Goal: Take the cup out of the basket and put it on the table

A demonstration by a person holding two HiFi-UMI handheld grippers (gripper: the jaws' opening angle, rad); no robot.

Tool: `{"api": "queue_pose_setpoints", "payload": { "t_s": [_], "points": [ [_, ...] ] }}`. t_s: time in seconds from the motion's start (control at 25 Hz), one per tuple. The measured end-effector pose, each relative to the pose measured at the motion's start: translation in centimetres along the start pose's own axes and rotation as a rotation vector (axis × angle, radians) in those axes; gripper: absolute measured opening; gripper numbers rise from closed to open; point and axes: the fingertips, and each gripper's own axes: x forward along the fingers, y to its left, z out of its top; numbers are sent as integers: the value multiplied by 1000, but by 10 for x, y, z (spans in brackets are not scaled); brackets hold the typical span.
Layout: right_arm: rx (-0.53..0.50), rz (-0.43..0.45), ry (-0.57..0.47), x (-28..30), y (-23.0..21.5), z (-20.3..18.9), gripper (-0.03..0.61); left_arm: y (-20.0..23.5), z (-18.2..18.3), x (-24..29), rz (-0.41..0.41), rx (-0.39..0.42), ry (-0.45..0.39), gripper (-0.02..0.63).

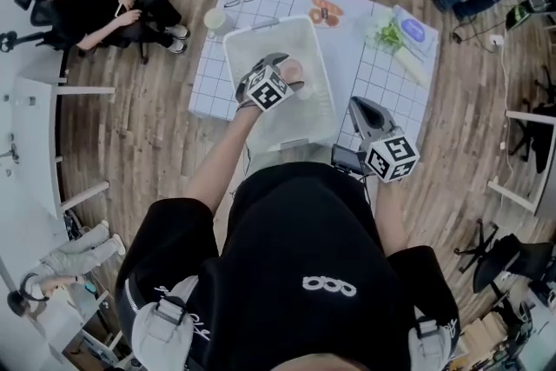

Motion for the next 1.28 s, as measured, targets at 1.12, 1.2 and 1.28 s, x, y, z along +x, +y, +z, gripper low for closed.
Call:
{"api": "queue_pose_setpoints", "payload": {
  "t_s": [1.12,1.2,1.28],
  "points": [
    [19,-46,20,-5,-8,-9,21,10,-34,53,-49,4,158,370],
    [14,-44,19,-4,-8,-7,21,12,-22,40,-29,-2,121,370],
    [7,-38,16,-2,-8,-4,21,13,-2,19,-12,-11,68,370]
  ]
}}
